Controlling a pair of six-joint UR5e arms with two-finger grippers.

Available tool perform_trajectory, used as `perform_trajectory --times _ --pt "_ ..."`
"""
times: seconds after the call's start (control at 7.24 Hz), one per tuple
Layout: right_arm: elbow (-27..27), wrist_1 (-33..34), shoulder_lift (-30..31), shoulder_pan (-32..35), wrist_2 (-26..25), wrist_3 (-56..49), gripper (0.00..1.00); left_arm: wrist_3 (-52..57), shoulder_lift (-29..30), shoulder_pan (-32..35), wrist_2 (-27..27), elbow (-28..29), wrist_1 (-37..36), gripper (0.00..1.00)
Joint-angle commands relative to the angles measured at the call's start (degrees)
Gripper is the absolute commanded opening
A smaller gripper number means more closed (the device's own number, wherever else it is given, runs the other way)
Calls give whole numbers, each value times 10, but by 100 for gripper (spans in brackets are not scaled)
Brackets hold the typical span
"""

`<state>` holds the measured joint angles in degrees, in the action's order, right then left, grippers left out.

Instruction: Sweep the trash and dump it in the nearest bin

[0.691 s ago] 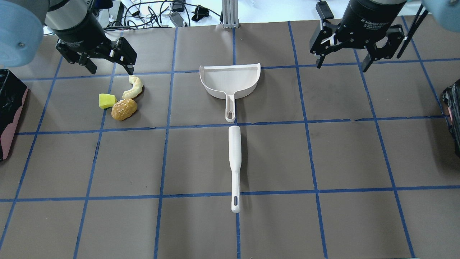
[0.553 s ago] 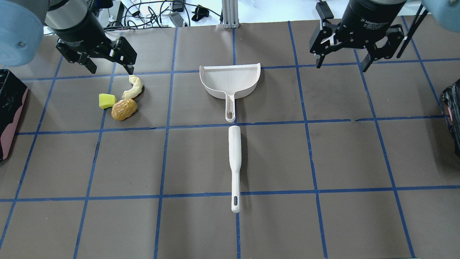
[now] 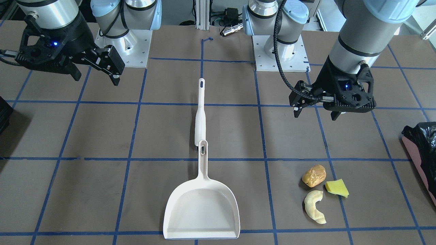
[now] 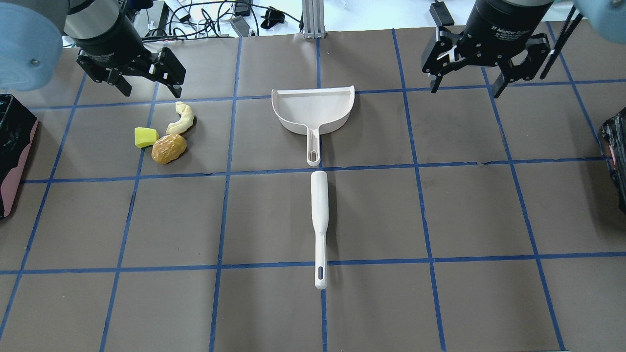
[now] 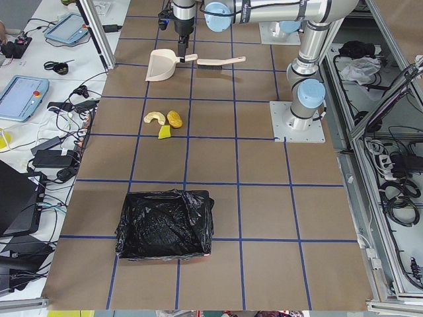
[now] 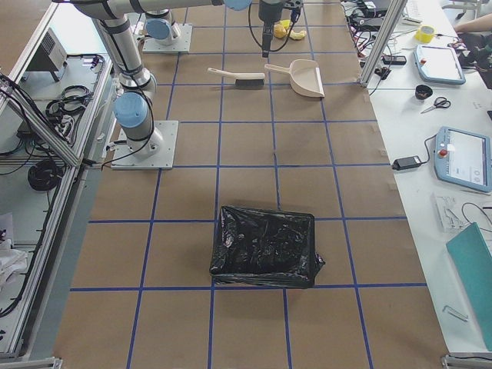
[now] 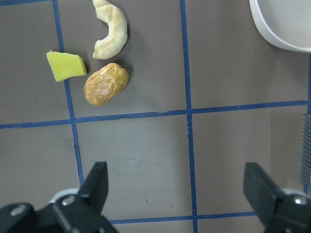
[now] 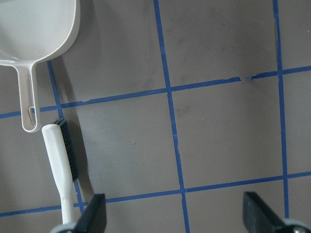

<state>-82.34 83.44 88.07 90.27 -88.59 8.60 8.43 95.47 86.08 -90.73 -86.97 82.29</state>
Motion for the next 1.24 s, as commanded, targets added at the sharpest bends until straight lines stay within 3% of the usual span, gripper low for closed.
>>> perform_trajectory --times 0.0,1.11 --pt "0 0 0 0 0 -1 100 -1 0 -3 -2 -1 -2 100" --pt "-4 0 0 0 -1 -3 100 -12 1 -3 -1 -2 6 100"
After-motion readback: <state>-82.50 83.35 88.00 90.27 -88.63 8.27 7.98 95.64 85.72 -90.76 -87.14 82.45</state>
